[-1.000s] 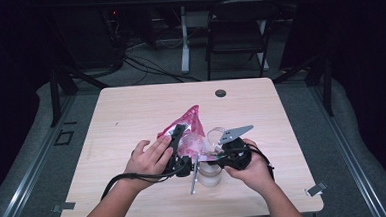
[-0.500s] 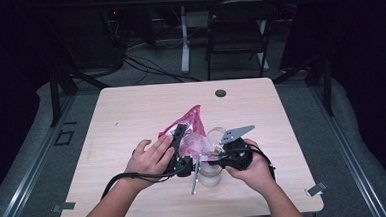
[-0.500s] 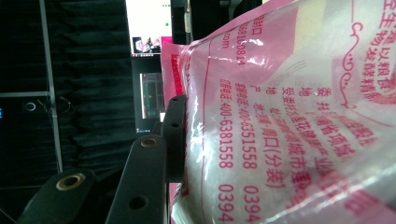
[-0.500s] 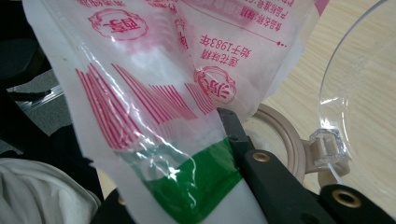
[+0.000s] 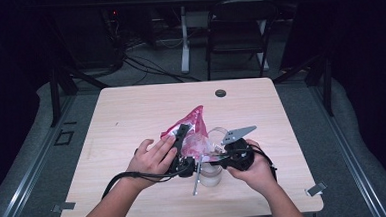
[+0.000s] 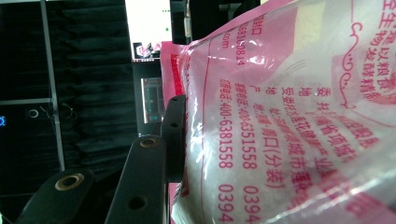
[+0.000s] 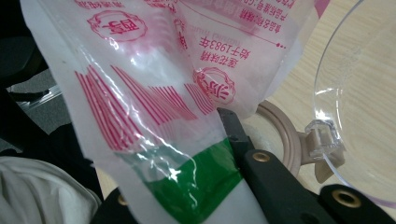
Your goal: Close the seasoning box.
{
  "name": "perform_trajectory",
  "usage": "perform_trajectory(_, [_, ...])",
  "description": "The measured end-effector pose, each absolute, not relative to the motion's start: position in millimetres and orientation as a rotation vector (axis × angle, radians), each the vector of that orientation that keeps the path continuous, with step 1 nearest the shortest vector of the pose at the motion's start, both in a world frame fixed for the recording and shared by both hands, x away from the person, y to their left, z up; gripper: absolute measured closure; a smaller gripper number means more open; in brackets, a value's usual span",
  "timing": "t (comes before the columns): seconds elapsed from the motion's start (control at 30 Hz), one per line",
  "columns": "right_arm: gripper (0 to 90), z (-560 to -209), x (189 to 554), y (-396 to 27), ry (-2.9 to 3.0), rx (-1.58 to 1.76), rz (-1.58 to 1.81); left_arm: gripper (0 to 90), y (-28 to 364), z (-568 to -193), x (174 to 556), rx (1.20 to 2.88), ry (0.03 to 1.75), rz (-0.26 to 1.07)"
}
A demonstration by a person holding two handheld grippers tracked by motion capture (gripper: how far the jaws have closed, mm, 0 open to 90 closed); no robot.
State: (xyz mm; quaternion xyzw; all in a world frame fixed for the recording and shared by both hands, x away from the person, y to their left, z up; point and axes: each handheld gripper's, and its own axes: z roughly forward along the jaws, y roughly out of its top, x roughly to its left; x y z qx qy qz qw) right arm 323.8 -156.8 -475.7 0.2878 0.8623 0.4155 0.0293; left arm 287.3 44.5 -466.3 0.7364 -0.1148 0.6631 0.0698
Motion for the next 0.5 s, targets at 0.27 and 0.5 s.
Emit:
perform_trajectory(0.27, [90.0,-476.9,323.7,-156.9,2.666,0.886,1.275,66.9,43.8,-467.4,287.0,2.218,-0.356,1.989])
perform_trajectory(0.5, [90.0,-477.3,323.2,-155.5,2.666,0.887,1.278,66.8,44.3,-466.7,285.3,2.213,-0.361,1.998])
